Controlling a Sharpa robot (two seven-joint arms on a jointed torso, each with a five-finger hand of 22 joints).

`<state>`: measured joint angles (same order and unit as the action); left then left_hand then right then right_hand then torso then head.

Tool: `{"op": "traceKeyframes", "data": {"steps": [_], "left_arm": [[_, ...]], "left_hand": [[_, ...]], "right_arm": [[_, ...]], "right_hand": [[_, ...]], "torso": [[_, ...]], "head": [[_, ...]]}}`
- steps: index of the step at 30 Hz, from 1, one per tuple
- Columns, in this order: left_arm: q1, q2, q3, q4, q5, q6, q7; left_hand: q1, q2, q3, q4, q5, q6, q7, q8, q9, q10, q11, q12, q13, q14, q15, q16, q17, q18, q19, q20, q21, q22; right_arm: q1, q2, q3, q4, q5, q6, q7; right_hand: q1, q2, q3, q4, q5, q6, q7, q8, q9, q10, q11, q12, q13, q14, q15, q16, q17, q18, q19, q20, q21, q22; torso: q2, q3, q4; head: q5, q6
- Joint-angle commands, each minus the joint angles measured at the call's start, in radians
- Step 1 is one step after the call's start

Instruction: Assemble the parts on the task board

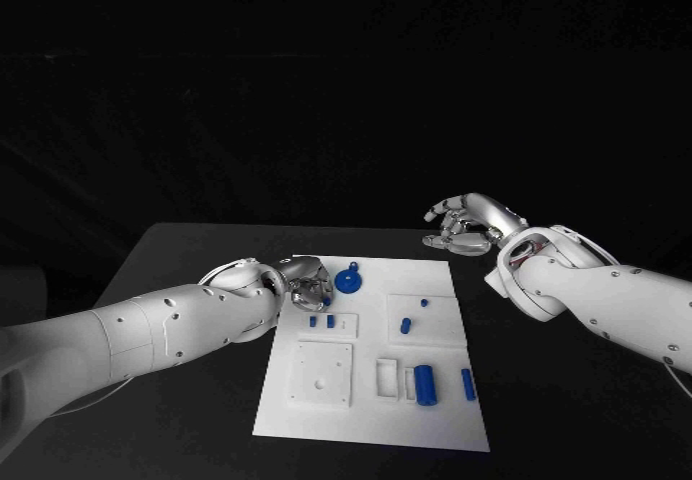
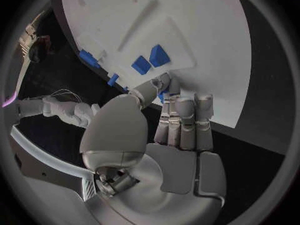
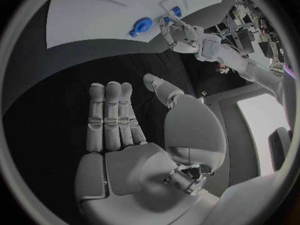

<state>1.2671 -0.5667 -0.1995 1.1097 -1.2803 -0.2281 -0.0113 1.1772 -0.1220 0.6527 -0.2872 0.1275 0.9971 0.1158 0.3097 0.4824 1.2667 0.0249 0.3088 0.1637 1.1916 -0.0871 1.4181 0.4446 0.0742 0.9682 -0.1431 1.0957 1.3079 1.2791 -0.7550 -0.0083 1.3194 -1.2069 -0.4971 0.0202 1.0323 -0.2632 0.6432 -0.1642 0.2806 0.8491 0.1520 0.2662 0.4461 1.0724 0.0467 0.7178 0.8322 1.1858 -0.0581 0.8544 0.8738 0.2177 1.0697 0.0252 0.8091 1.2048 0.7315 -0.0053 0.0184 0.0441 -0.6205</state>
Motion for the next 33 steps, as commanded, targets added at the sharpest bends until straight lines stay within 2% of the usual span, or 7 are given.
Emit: {"op": "traceKeyframes", "data": {"steps": [1, 17, 21, 26, 29, 32, 33], "left_arm": [[-0.009, -0.003, -0.005, 0.005, 0.005, 0.003, 0.012], [-0.009, -0.022, -0.004, -0.001, 0.024, -0.035, 0.008], [-0.009, -0.033, -0.003, -0.002, 0.031, -0.039, 0.011], [-0.009, -0.050, -0.001, 0.002, 0.072, -0.064, 0.031], [-0.009, -0.056, 0.014, 0.001, 0.108, -0.086, 0.053], [-0.009, -0.065, 0.028, 0.006, 0.179, -0.121, 0.093], [-0.009, -0.069, 0.042, 0.007, 0.220, -0.136, 0.114]], "left_hand": [[0.003, -0.019, 0.004, 0.001, -0.003, -0.039, 0.009, -0.021, -0.011, 0.004, 0.002, -0.003, 0.000, -0.005, 0.002, -0.007, -0.002, 0.048, -0.005, -0.037, -0.001, 0.007], [0.027, -0.047, 0.000, 0.002, -0.010, -0.151, -0.005, -0.073, -0.038, 0.007, 0.003, -0.011, -0.002, -0.005, 0.003, -0.007, -0.008, 0.046, -0.006, -0.037, -0.003, 0.005], [0.031, -0.054, 0.000, 0.002, -0.009, -0.168, -0.006, -0.079, -0.040, 0.004, 0.004, -0.014, -0.003, -0.006, 0.004, -0.008, -0.009, 0.046, -0.006, -0.036, -0.004, 0.004], [0.034, -0.055, 0.002, 0.003, -0.008, -0.167, -0.002, -0.077, -0.039, -0.002, 0.007, -0.019, -0.005, -0.007, 0.006, -0.009, -0.010, 0.046, -0.007, -0.035, -0.004, 0.004], [0.035, -0.054, 0.003, 0.003, -0.007, -0.165, 0.001, -0.075, -0.038, -0.006, 0.008, -0.022, -0.006, -0.007, 0.008, -0.008, -0.010, 0.046, -0.007, -0.035, -0.005, 0.004], [0.045, -0.043, 0.013, 0.002, 0.007, -0.112, 0.028, -0.043, -0.025, -0.028, 0.019, -0.035, -0.012, -0.015, 0.018, -0.015, -0.015, 0.047, -0.014, -0.027, -0.010, 0.002], [0.048, -0.040, 0.019, 0.001, 0.010, -0.096, 0.033, -0.033, -0.022, -0.038, 0.024, -0.042, -0.014, -0.027, 0.024, -0.028, -0.021, 0.047, -0.022, -0.021, -0.017, 0.000]], "right_arm": [[-0.001, -0.001, 0.000, 0.000, -0.001, 0.014, 0.006], [-0.006, -0.004, 0.000, 0.000, -0.008, 0.071, 0.009], [-0.008, -0.005, 0.000, -0.002, -0.009, 0.113, 0.005], [-0.016, -0.005, -0.002, -0.008, -0.076, 0.174, -0.009], [-0.022, -0.001, -0.002, -0.014, -0.118, 0.200, -0.015], [-0.029, 0.004, -0.003, -0.022, -0.183, 0.225, -0.025], [-0.032, 0.006, -0.004, -0.025, -0.216, 0.234, -0.031]], "right_hand": [[0.009, -0.003, -0.001, -0.007, 0.004, 0.000, 0.009, 0.005, -0.002, -0.008, 0.002, -0.005, -0.002, 0.005, 0.002, -0.004, -0.002, 0.044, 0.002, 0.003, -0.007, 0.001], [0.006, -0.004, -0.001, -0.018, 0.004, -0.007, 0.019, 0.003, -0.005, -0.043, 0.013, -0.045, -0.044, -0.024, 0.014, -0.032, -0.010, 0.044, -0.027, 0.018, -0.037, 0.000], [0.005, 0.002, 0.006, -0.027, 0.006, -0.006, 0.031, 0.008, -0.004, -0.097, 0.029, -0.185, -0.149, -0.022, 0.028, -0.036, -0.010, 0.044, -0.028, 0.022, -0.046, 0.005], [0.016, 0.018, 0.012, -0.053, 0.000, -0.001, 0.031, 0.021, -0.003, -0.027, 0.035, -0.336, -0.293, 0.000, 0.028, -0.026, 0.001, 0.044, 0.002, 0.014, -0.048, 0.019], [0.035, 0.024, 0.022, -0.064, -0.003, 0.012, 0.029, 0.028, 0.000, -0.031, 0.034, -0.354, -0.305, 0.008, 0.028, -0.021, 0.004, 0.044, 0.010, 0.009, -0.044, 0.022], [0.064, 0.030, 0.048, -0.080, -0.019, 0.039, 0.018, 0.045, 0.007, -0.007, 0.031, -0.395, -0.339, 0.039, 0.024, 0.000, 0.016, 0.044, 0.043, -0.005, -0.025, 0.036], [0.069, 0.032, 0.059, -0.087, -0.023, 0.046, 0.015, 0.050, 0.009, 0.010, 0.029, -0.420, -0.357, 0.046, 0.024, 0.003, 0.020, 0.044, 0.051, -0.011, -0.021, 0.043]], "torso": [[0.000, -0.0010, 0.0004], [0.000, -0.0004, 0.0000], [0.000, -0.0002, -0.0005], [0.000, 0.0000, -0.0004], [0.000, 0.0002, -0.0002], [0.000, 0.0004, 0.0003], [0.000, 0.0003, 0.0002]], "head": [[0.000, 0.001], [-0.001, 0.003], [-0.001, 0.005], [-0.003, 0.007], [-0.003, 0.008], [-0.005, 0.010], [-0.007, 0.012]]}}
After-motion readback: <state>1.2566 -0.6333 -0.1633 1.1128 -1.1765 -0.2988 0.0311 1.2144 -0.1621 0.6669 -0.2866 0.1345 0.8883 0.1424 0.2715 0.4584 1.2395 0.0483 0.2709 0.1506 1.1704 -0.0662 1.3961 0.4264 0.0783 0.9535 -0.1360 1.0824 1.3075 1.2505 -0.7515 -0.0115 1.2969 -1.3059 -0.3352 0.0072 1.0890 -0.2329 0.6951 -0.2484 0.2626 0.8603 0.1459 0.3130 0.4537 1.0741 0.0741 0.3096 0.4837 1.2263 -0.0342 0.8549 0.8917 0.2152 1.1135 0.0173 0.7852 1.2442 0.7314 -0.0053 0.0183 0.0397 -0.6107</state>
